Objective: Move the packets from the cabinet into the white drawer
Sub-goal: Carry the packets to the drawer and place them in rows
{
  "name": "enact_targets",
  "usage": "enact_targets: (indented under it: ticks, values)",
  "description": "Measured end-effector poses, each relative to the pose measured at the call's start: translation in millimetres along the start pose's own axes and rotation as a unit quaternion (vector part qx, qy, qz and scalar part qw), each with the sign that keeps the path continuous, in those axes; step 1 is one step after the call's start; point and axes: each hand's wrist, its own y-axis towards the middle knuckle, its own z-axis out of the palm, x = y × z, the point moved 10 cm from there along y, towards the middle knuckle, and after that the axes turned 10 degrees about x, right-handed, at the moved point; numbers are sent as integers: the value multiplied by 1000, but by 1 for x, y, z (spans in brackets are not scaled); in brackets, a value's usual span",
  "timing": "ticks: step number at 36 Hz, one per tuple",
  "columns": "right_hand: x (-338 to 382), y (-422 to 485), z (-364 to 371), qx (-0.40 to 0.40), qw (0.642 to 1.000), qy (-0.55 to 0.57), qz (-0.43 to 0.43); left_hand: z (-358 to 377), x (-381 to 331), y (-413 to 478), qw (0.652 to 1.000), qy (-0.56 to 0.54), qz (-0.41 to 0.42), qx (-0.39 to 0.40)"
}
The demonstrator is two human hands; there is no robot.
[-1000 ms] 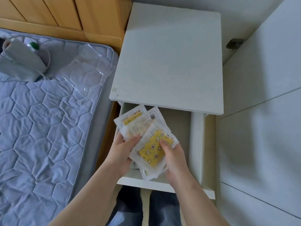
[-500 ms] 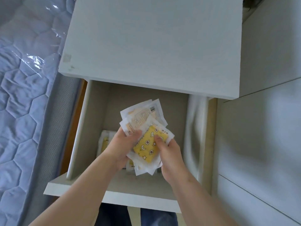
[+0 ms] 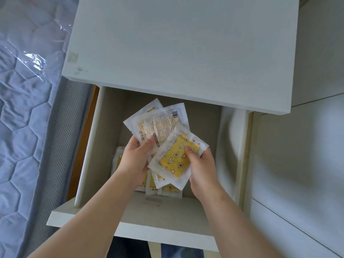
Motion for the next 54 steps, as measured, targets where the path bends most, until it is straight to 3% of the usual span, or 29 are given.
enact_targets:
  ticks: [9, 18, 25, 31, 37, 44, 46, 50, 54]
  values:
    - [-11, 4, 10, 85, 990, -101, 45, -4, -3, 6, 999, 32, 0, 18]
    - [-21, 7, 8, 78, 989, -104, 67, -9, 5, 10, 995, -85, -49, 9]
    - [-37, 6, 14, 124, 975, -143, 118, -12, -1, 12, 999, -24, -21, -11]
    - [-35, 6, -8, 98, 961, -222, 136, -25, -11, 10, 997, -39, 26, -61]
    - [-49, 4, -54, -40, 974, -174, 137, -35, -22, 16, 994, -42, 32, -91]
    - [-62, 16, -75, -119, 957, -230, 128, -41, -12, 13, 991, -59, 18, -117]
    - [-63, 18, -77, -113, 929, -323, 140, -41, -9, 12, 991, -53, 16, -118]
    - [-52, 14, -79, -112, 829, -522, 167, -40, -4, 12, 992, -53, 7, -117]
    - [-22, 18, -49, -93, 723, -680, 78, -40, -2, 13, 992, -51, 3, -112]
